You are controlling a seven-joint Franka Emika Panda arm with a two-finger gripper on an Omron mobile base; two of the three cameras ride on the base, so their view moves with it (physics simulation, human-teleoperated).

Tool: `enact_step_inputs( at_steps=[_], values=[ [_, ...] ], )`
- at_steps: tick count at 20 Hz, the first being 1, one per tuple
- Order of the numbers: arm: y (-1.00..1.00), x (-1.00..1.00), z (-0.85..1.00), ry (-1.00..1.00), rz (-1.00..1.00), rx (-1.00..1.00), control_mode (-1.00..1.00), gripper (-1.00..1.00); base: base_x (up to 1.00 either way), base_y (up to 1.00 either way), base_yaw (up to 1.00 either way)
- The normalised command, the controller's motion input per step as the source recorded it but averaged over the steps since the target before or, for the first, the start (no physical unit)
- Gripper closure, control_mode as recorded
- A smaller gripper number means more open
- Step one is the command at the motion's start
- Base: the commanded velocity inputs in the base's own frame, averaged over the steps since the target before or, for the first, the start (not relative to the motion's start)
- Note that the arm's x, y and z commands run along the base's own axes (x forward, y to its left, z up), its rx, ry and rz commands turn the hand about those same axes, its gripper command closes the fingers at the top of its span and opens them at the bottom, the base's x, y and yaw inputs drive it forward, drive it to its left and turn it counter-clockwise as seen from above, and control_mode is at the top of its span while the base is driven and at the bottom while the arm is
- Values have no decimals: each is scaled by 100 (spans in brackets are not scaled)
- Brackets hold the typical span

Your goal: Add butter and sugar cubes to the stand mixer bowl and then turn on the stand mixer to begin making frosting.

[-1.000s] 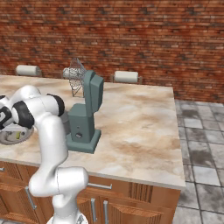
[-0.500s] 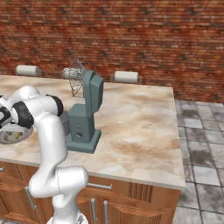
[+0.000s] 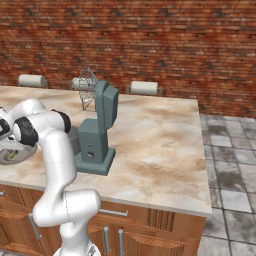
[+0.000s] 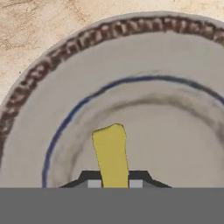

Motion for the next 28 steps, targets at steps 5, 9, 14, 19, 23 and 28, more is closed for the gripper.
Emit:
enact_step_inputs(
  at_steps=[5, 9, 14, 19, 23, 28],
  values=[
    [-2, -4, -13, 3, -5, -1, -100, 100, 0, 0, 0],
    [-34, -38, 15, -1, -8, 0, -100, 100, 0, 0, 0],
    [-62, -42, 62, -7, -12, 0, -100, 100, 0, 0, 0],
    [-70, -30, 84, -9, -14, 1, -100, 100, 0, 0, 0],
    [-45, -21, 90, -9, -12, 7, -100, 100, 0, 0, 0],
    [-40, -1, 82, -2, -14, 7, -100, 100, 0, 0, 0]
  ],
)
